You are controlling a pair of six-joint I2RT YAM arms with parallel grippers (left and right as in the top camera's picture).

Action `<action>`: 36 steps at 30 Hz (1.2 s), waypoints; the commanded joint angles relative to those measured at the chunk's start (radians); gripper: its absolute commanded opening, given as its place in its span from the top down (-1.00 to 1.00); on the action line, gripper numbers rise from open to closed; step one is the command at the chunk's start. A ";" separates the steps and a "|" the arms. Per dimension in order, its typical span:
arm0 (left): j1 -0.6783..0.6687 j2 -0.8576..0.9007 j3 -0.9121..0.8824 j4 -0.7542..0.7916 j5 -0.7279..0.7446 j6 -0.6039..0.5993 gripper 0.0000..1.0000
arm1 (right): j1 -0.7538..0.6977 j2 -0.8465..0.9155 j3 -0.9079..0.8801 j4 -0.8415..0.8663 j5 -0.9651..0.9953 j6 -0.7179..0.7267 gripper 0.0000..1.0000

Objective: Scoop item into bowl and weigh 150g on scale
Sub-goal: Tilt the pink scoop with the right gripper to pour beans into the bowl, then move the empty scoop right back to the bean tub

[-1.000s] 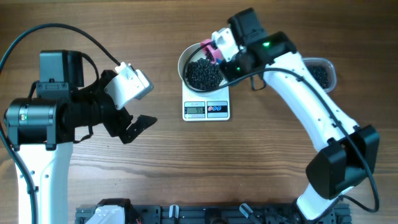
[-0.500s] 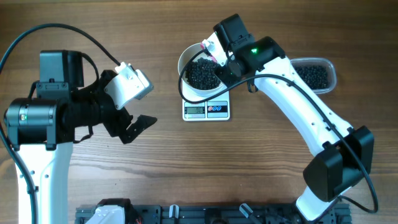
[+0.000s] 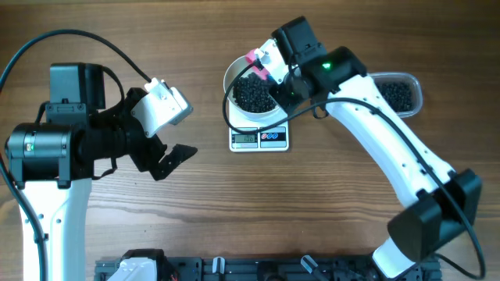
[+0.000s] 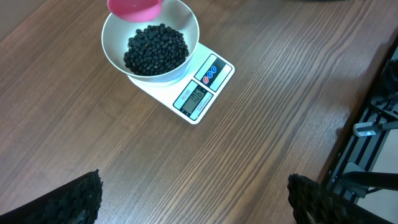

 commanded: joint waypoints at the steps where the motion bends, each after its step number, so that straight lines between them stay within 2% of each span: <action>1: 0.007 -0.003 0.014 -0.001 0.000 0.016 -1.00 | 0.003 -0.010 0.021 -0.020 -0.028 0.021 0.91; 10: 0.007 -0.003 0.014 -0.001 0.000 0.016 -1.00 | -0.032 -0.044 0.037 -0.023 0.015 0.079 0.91; 19: 0.007 -0.003 0.014 -0.001 0.000 0.016 -1.00 | -0.283 -0.132 0.037 -0.259 0.020 0.124 0.91; 25: 0.007 -0.003 0.014 -0.001 0.000 0.016 -1.00 | -0.407 -0.153 0.032 -0.374 0.268 0.129 0.91; 32: 0.007 -0.003 0.014 -0.001 0.000 0.016 -1.00 | -0.414 -0.145 -0.003 -0.399 0.484 0.135 0.91; 36: 0.007 -0.003 0.014 -0.001 0.000 0.016 -1.00 | -0.414 -0.131 -0.058 -0.396 0.519 0.136 0.91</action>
